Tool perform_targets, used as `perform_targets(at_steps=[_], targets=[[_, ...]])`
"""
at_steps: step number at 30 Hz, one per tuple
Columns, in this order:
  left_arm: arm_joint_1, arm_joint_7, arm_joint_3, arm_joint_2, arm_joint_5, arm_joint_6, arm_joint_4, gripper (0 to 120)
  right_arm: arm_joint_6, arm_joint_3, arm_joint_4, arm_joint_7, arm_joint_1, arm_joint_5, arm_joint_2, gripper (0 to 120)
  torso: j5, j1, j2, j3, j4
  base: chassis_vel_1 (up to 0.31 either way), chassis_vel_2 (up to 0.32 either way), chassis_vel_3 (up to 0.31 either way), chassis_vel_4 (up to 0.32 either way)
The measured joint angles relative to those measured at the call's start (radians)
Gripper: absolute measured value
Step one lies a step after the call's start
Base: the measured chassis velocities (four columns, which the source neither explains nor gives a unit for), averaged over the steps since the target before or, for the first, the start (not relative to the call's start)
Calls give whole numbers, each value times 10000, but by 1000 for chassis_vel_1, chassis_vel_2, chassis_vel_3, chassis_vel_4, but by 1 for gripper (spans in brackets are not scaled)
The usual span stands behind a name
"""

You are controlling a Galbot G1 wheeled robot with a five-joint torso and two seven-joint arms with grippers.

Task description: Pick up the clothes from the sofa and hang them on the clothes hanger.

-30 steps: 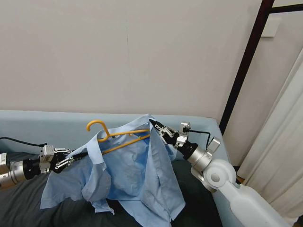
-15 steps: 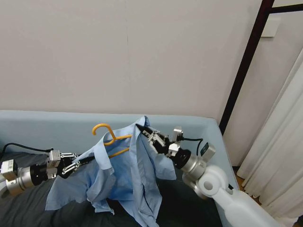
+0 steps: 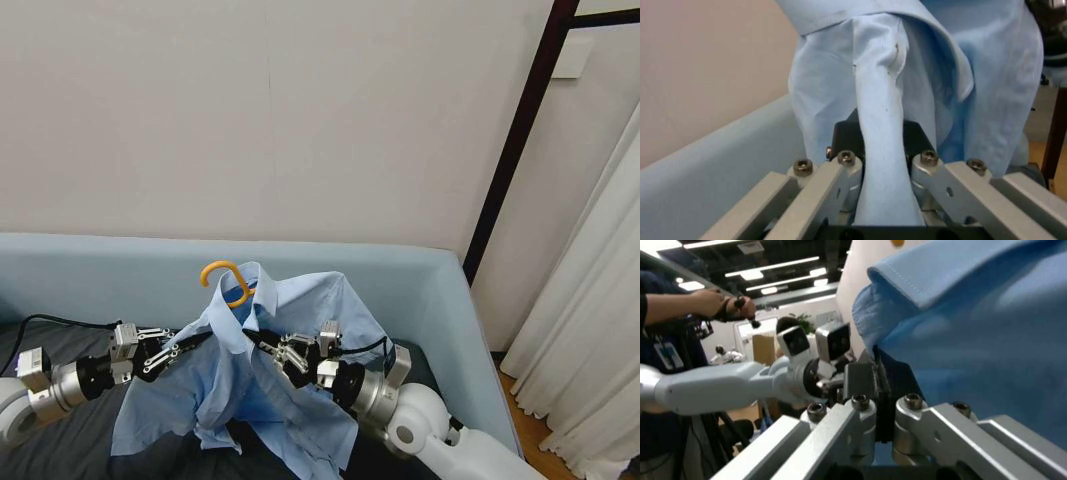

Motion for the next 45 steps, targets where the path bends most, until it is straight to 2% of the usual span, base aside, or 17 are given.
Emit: perform_targets(at_steps=[8,19,28,31,32,34,37,38,42,43,45], targets=[[53,281,0,51,13,-1,-119,6,90,-92,-5,217,-44,-302,41,0,0,0,0,0,0,0,0,0,0],[97,859,-10,111,513,-3,35,6,-218,266,560,-232,267,474,-207,0,0,0,0,0,0,0,0,0,0],[39,1056,-118,337,419,-3,270,6,-491,107,640,-232,110,-59,-362,0,1,0,0,0,0,0,0,0,0],[1,1057,-127,346,372,-8,360,6,-489,-53,798,397,23,-314,-448,11,1,0,0,0,0,0,0,0,0],[1,1057,-127,346,372,-8,360,6,-489,-53,798,397,23,-314,-448,11,1,0,0,0,0,0,0,0,0],[-48,1058,-139,348,324,-18,452,6,-639,-286,1138,1712,-70,-601,-616,22,1,0,0,1,1,0,0,0,0],[-139,1058,-148,361,221,-28,586,6,-1621,-432,2089,3343,-249,-181,-973,33,1,1,0,0,0,0,0,0,0],[-139,1058,-148,361,221,-28,586,6,-1621,-432,2089,3343,-249,-181,-973,33,1,1,0,0,0,0,0,0,0],[-285,1069,-163,402,100,-82,822,6,-2970,-277,3433,4362,-424,771,-1611,51,0,0,0,0,0,0,0,0,0],[-285,1069,-163,402,100,-82,822,6,-2970,-277,3433,4362,-424,771,-1611,51,0,0,0,0,0,0,0,0,0],[-354,1080,-167,423,54,-92,893,6,-3667,-119,3867,4830,-424,791,-1844,60,0,0,0,0,0,0,0,0,0]])
